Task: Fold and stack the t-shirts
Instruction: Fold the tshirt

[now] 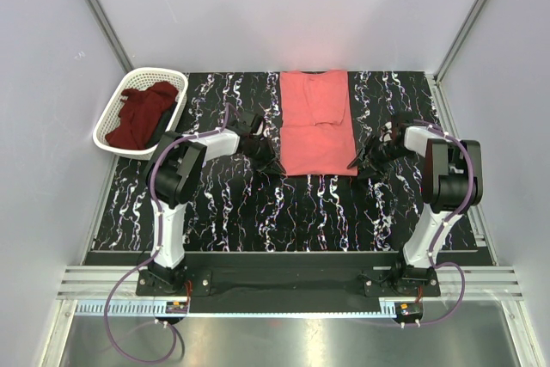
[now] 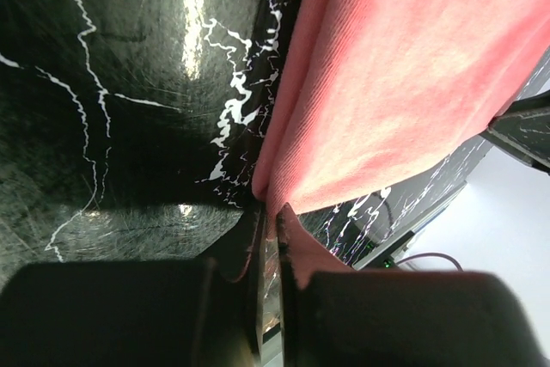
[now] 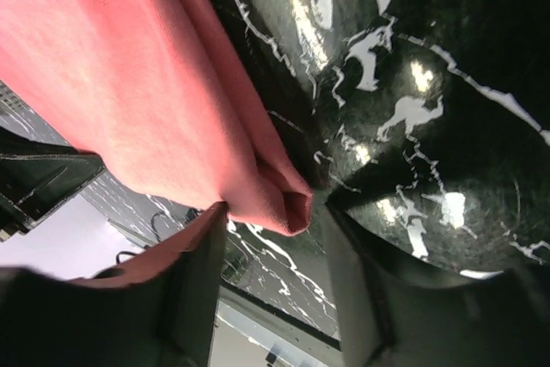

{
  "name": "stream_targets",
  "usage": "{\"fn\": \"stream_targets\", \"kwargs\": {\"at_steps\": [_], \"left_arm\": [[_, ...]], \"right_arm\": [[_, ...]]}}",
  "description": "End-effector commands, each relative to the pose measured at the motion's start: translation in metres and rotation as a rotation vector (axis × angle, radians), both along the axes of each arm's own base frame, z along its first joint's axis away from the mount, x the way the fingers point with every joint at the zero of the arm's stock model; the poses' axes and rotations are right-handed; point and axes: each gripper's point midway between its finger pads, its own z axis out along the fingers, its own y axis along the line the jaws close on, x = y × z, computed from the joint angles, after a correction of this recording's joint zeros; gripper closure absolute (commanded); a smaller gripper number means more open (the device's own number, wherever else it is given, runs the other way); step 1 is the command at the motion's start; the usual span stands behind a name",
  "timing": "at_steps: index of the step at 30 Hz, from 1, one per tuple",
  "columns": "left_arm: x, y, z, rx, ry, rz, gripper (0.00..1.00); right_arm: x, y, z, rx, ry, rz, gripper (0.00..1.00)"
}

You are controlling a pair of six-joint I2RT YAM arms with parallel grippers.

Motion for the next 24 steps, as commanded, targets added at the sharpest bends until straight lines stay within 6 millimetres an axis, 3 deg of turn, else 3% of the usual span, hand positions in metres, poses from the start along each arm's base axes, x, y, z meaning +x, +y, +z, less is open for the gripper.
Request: {"fn": "stream_targets", "kwargs": {"at_steps": [1,6,10,14,15,18,22,24], "left_arm": [[0.002,0.008,-0.020,0.062,-0.005,-0.012,0.96],[0.004,0.008,-0.017,0.055,-0.020,-0.022,1.00],[0.004,0.008,-0.015,0.053,-0.026,-0.029,1.00],[0.004,0.008,-0.015,0.053,-0.028,-0.036,1.00],[0.004,0.009,-0.014,0.053,-0.033,-0.041,1.00],[0.001,0.014,-0.012,0.068,-0.044,-0.055,1.00],[-0.011,0.028,-0.007,0.120,-0.068,-0.088,1.00],[-0.025,0.038,-0.010,0.146,-0.066,-0.107,1.00]], "right_arm": [[0.010,-0.006,-0.014,-0.032,-0.020,0.006,0.46],[0.009,-0.002,-0.016,-0.003,-0.017,0.010,0.54],[0.008,0.000,-0.017,0.005,-0.022,0.012,0.54],[0.005,-0.001,-0.018,-0.004,-0.011,0.014,0.67],[0.005,-0.001,-0.017,-0.007,-0.012,0.014,0.78],[0.003,-0.001,-0.013,-0.024,-0.009,0.028,0.95],[-0.014,0.012,-0.001,-0.042,0.004,0.070,1.00],[-0.031,0.032,0.006,-0.048,0.009,0.128,1.00]]}}
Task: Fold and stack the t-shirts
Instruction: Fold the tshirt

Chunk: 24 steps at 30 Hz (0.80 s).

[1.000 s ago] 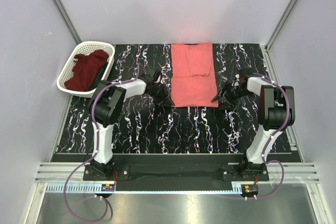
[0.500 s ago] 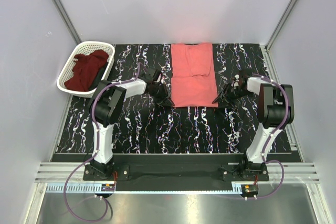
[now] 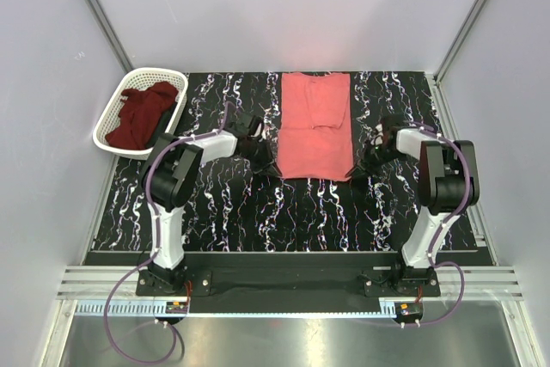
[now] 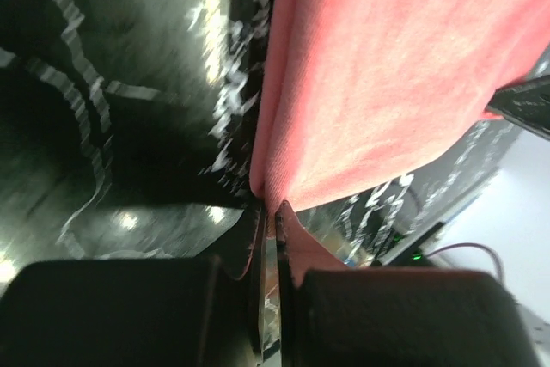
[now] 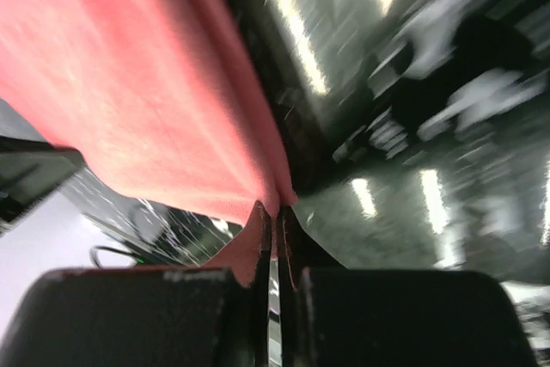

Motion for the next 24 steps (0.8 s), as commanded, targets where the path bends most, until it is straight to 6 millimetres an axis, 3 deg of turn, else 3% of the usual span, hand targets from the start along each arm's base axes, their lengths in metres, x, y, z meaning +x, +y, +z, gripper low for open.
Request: {"fn": "stream_targets", "kwargs": {"at_steps": [1,4,6,7,8,11,12,14,18,20,21,23,24], "left_arm": [[-0.024,0.033,-0.002,0.116,-0.027,-0.032,1.00],[-0.050,0.046,-0.005,0.140,-0.012,-0.048,1.00],[-0.062,0.053,0.007,0.141,-0.044,-0.047,1.00],[-0.080,0.062,0.002,0.156,-0.021,-0.051,1.00],[-0.086,0.063,0.013,0.144,-0.050,-0.052,1.00],[-0.117,0.075,0.015,0.166,-0.038,-0.066,1.00],[-0.123,0.077,0.029,0.149,-0.080,-0.061,1.00],[-0.143,0.083,0.032,0.152,-0.070,-0.064,1.00],[-0.149,0.088,0.064,0.133,-0.154,-0.043,1.00],[-0.146,0.089,0.074,0.145,-0.171,-0.058,1.00],[-0.134,0.083,0.092,0.132,-0.214,-0.064,1.00],[-0.127,0.079,0.099,0.149,-0.213,-0.102,1.00],[-0.108,0.071,0.122,0.132,-0.273,-0.101,1.00]], "right_arm": [[-0.032,0.026,0.015,-0.038,0.018,0.088,1.00],[-0.058,0.044,0.022,-0.046,0.028,0.111,1.00],[-0.080,0.051,0.027,-0.039,0.035,0.117,1.00],[-0.090,0.058,0.030,-0.036,0.042,0.121,1.00],[-0.104,0.059,0.035,-0.033,0.031,0.122,1.00],[-0.136,0.062,0.047,-0.026,0.012,0.119,1.00],[-0.147,0.061,0.050,-0.025,0.024,0.118,1.00],[-0.163,0.060,0.059,-0.012,-0.005,0.111,1.00],[-0.179,0.050,0.068,-0.059,-0.036,0.109,1.00],[-0.173,0.048,0.078,-0.070,-0.078,0.098,1.00],[-0.171,0.047,0.082,-0.079,-0.082,0.092,1.00],[-0.156,0.047,0.095,-0.102,-0.115,0.081,1.00],[-0.151,0.046,0.099,-0.117,-0.116,0.080,1.00]]}}
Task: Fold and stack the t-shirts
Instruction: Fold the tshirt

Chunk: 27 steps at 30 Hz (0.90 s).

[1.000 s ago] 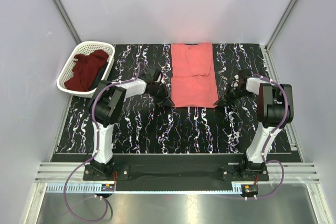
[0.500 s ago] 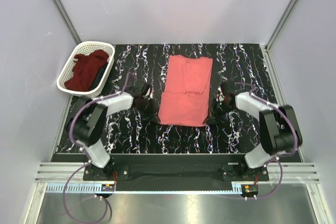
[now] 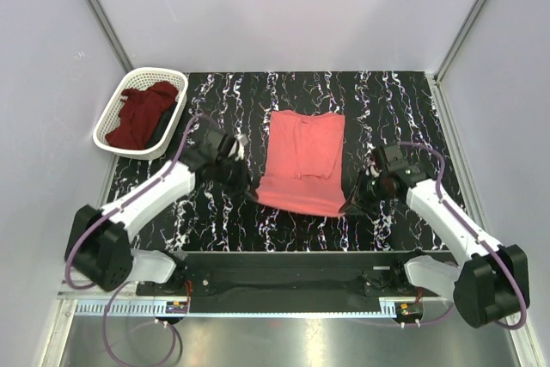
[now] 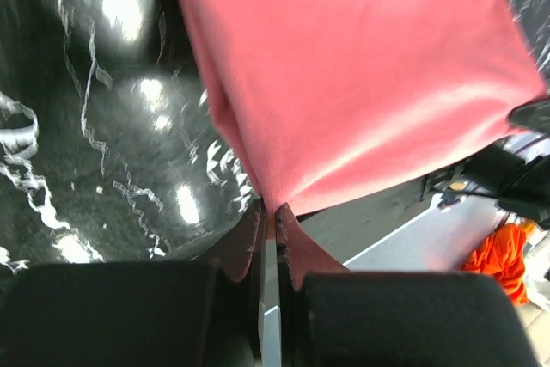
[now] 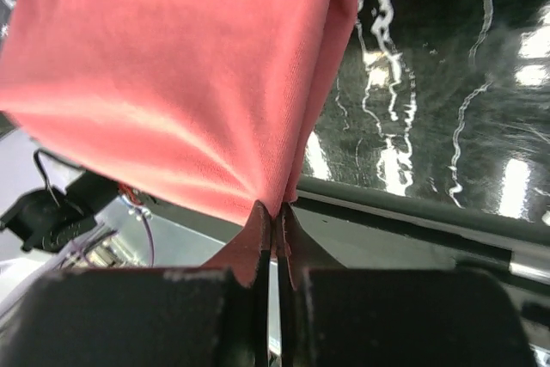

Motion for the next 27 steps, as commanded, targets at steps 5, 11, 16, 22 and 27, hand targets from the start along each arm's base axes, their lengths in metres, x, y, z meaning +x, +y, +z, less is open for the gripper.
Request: {"fn": "stream_targets", "kwargs": {"at_steps": [5,11,16,22,27], "left_arm": [[0.097,-0.018,0.051,0.075,-0.160,-0.057,1.00],[0.182,-0.040,0.074,0.009,-0.196,-0.078,1.00],[0.236,-0.053,0.061,-0.038,-0.201,-0.065,0.98],[0.287,-0.052,0.051,-0.154,-0.228,0.022,0.94],[0.318,-0.062,0.044,-0.245,-0.243,0.048,0.90]], "right_arm": [[0.081,-0.019,0.025,-0.218,-0.056,0.005,1.00],[0.176,-0.026,0.036,-0.232,-0.098,-0.004,1.00],[0.235,-0.027,0.050,-0.200,-0.145,-0.014,1.00],[0.283,-0.024,0.036,-0.164,-0.155,0.005,1.00],[0.318,-0.026,0.024,-0.117,-0.183,0.017,0.96]]}}
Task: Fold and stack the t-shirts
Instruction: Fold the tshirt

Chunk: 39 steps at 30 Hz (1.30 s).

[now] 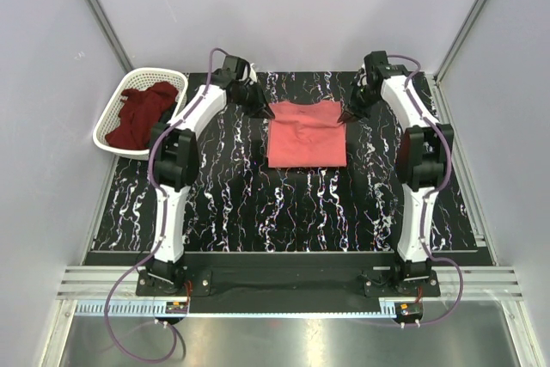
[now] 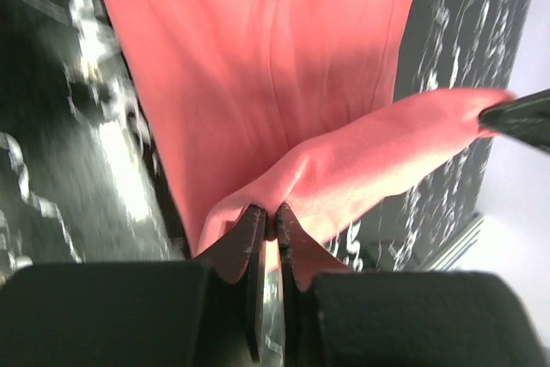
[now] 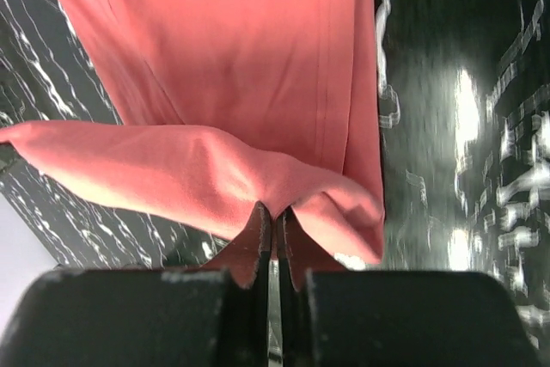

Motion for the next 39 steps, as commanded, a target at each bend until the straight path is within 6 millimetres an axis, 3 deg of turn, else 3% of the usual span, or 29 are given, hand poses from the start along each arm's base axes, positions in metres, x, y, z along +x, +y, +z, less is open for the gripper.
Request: {"fn": "stream_targets", "kwargs": {"at_steps": [1,3,4,5,6,7,8,9,10,11,12,13,14,15,16,17,18,19,20,21,22,24,28,29,30,32,34,39], "left_arm": [[0.040,-0.014,0.021,-0.134,-0.096,0.018,0.90],[0.056,-0.016,0.019,-0.163,-0.128,0.034,0.87],[0.066,-0.014,0.023,-0.182,-0.143,0.053,0.86],[0.074,-0.013,0.012,-0.184,-0.144,0.067,0.85],[0.090,-0.010,0.018,-0.197,-0.211,0.091,0.79],[0.103,-0.001,0.016,-0.212,-0.217,0.147,0.73],[0.118,0.005,0.006,-0.215,-0.228,0.194,0.61],[0.135,0.008,0.013,-0.248,-0.293,0.214,0.46],[0.149,0.021,0.017,-0.247,-0.318,0.251,0.46],[0.162,0.034,0.021,-0.218,-0.353,0.307,0.42],[0.169,0.041,0.027,-0.231,-0.373,0.329,0.39],[0.172,0.052,0.037,-0.270,-0.364,0.352,0.43],[0.172,0.055,0.046,-0.286,-0.393,0.347,0.45],[0.166,0.053,0.080,-0.300,-0.456,0.325,0.46],[0.158,0.043,0.095,-0.288,-0.504,0.277,0.49],[0.147,0.037,0.099,-0.281,-0.494,0.238,0.52],[0.131,0.025,0.117,-0.285,-0.512,0.196,0.53],[0.121,0.018,0.114,-0.277,-0.510,0.154,0.52],[0.108,0.011,0.114,-0.284,-0.496,0.106,0.48],[0.093,0.001,0.097,-0.263,-0.456,0.075,0.46],[0.083,0.000,0.101,-0.237,-0.488,0.032,0.44],[0.070,-0.006,0.089,-0.202,-0.459,0.000,0.42],[0.073,-0.003,0.061,-0.080,-0.464,0.020,0.40],[0.075,-0.003,0.057,-0.070,-0.461,0.027,0.40],[0.077,-0.003,0.049,-0.055,-0.442,0.040,0.40],[0.077,-0.002,0.035,-0.038,-0.393,0.040,0.47],[0.068,-0.006,0.030,-0.038,-0.368,0.029,0.52],[0.025,-0.028,0.012,-0.034,-0.342,-0.058,0.52]], "right_arm": [[0.025,-0.003,-0.003,0.036,-0.039,0.035,0.90],[0.044,-0.004,-0.003,0.047,-0.091,0.038,0.85],[0.052,-0.006,-0.016,0.062,-0.096,0.044,0.85],[0.069,-0.007,-0.018,0.065,-0.146,0.046,0.84],[0.085,-0.006,-0.012,0.085,-0.200,0.048,0.82],[0.101,-0.011,-0.031,0.097,-0.214,0.034,0.83],[0.121,-0.012,-0.030,0.111,-0.270,0.026,0.75],[0.134,-0.015,-0.032,0.118,-0.292,0.012,0.64],[0.162,-0.026,-0.033,0.096,-0.350,-0.031,0.47],[0.172,-0.038,-0.030,0.112,-0.363,-0.075,0.39],[0.184,-0.044,-0.006,0.207,-0.405,-0.114,0.33],[0.189,-0.046,-0.010,0.239,-0.401,-0.138,0.24],[0.189,-0.047,-0.003,0.263,-0.395,-0.160,0.13],[0.180,-0.042,-0.013,0.277,-0.353,-0.145,0.14],[0.172,-0.037,0.017,0.269,-0.386,-0.129,0.15],[0.166,-0.033,0.023,0.252,-0.398,-0.112,0.18],[0.146,-0.026,0.029,0.251,-0.370,-0.094,0.23],[0.138,-0.028,0.031,0.236,-0.373,-0.085,0.24],[0.126,-0.008,0.031,0.211,-0.374,-0.015,0.23],[0.114,-0.008,0.036,0.201,-0.367,0.006,0.20],[0.107,-0.008,0.035,0.190,-0.362,0.026,0.19],[0.097,-0.011,0.025,0.151,-0.352,0.062,0.19],[0.098,-0.013,0.003,0.115,-0.326,0.107,0.20],[0.105,-0.015,0.007,0.096,-0.345,0.106,0.20],[0.106,-0.016,-0.005,0.089,-0.320,0.104,0.20],[0.102,-0.019,-0.013,0.081,-0.265,0.080,0.24],[0.097,-0.016,-0.012,0.083,-0.254,0.085,0.27],[0.073,-0.012,-0.010,-0.024,-0.241,0.095,0.27]]}}
